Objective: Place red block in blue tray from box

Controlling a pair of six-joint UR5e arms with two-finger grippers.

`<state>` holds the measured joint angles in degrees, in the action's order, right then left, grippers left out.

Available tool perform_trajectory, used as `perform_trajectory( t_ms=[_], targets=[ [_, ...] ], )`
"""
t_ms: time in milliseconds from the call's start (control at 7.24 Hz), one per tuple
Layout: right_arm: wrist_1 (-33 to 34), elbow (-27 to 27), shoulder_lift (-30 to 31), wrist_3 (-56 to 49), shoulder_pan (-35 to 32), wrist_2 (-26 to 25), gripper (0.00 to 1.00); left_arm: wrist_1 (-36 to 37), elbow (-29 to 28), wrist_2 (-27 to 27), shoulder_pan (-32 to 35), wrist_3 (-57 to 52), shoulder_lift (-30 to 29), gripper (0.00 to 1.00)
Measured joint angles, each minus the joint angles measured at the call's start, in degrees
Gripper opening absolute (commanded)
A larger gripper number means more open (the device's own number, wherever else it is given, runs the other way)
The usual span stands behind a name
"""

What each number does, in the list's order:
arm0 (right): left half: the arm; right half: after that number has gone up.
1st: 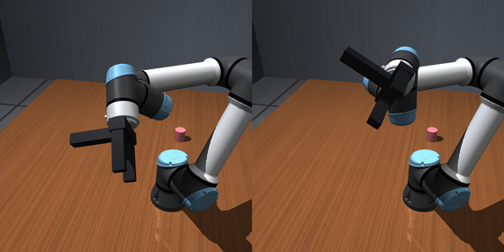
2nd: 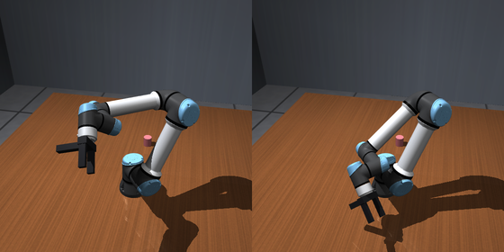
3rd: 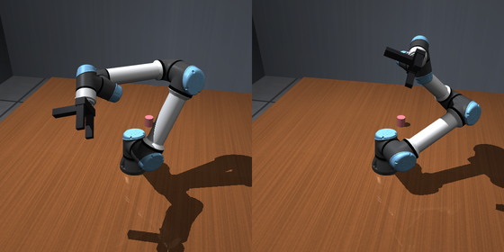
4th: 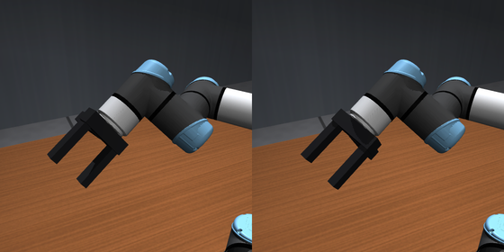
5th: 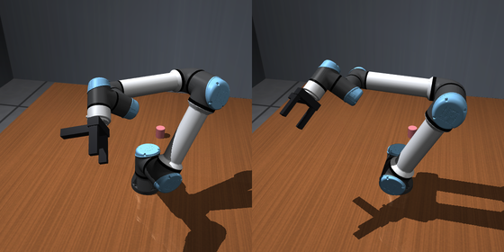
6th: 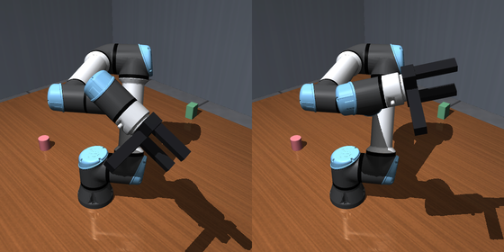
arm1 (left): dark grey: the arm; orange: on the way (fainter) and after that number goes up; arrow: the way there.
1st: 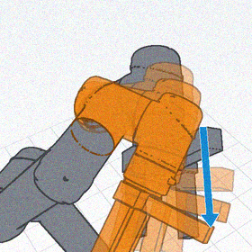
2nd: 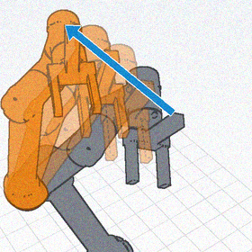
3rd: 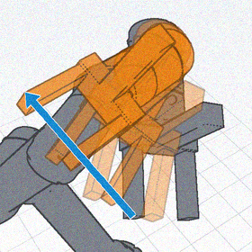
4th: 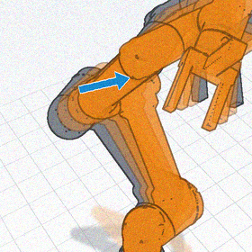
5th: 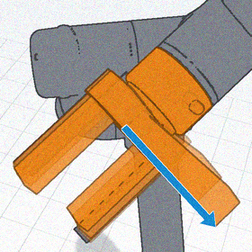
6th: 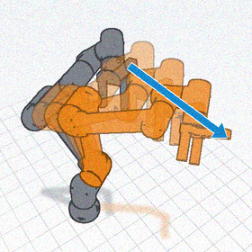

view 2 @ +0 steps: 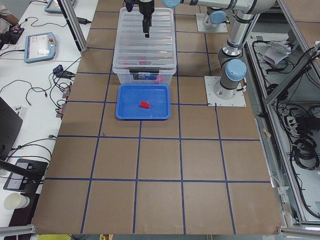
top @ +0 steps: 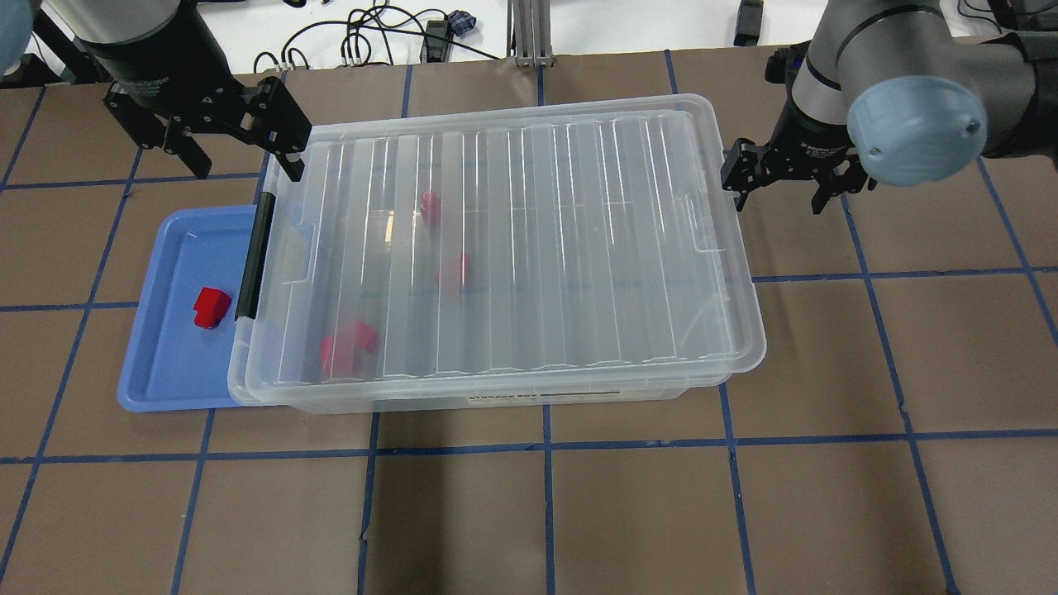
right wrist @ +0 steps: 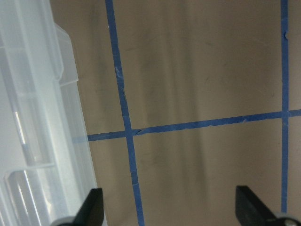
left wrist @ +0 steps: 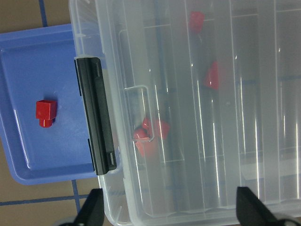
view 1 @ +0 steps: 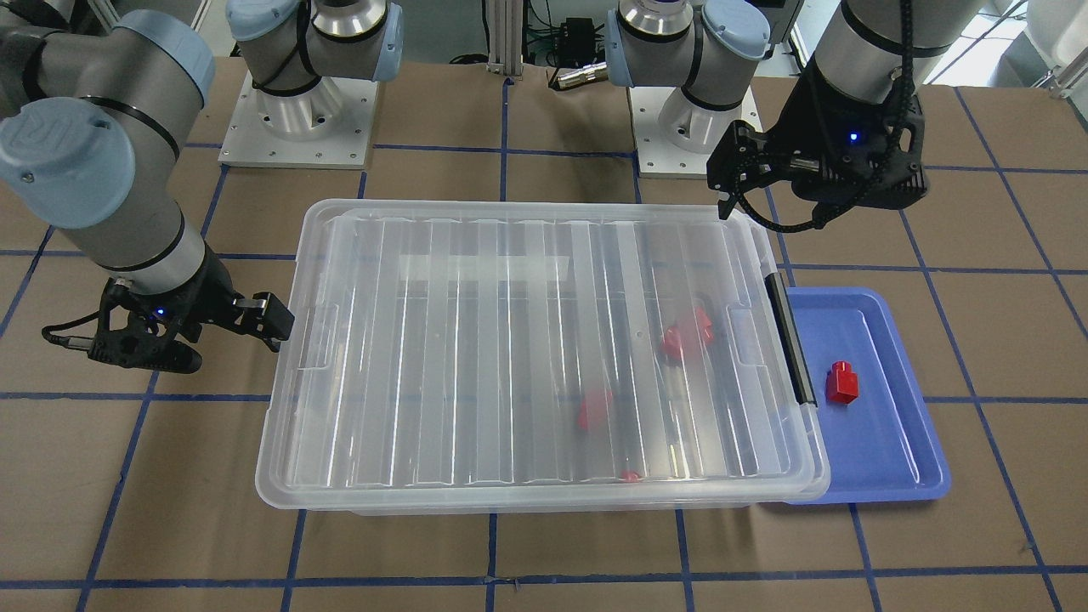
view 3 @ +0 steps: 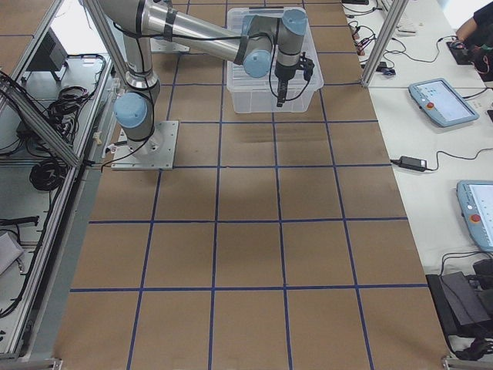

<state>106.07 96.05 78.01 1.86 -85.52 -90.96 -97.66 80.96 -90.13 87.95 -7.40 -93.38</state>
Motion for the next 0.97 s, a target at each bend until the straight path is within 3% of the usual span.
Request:
perform_trajectory(
  t_ms=[414,967],
  targets=[
    [-0.86,-1.6,0.64,0.27,-0.08,-0.1,1.0,0.09,-0.25,0.11,0.02,0.09,-0.41,1.0],
    [-18.96,-9.17,6.39,4.02,-0.11,0.43,1.0,0.1,-0.36,0.09,0.01,0.18,-0.13,1.0]
  ],
)
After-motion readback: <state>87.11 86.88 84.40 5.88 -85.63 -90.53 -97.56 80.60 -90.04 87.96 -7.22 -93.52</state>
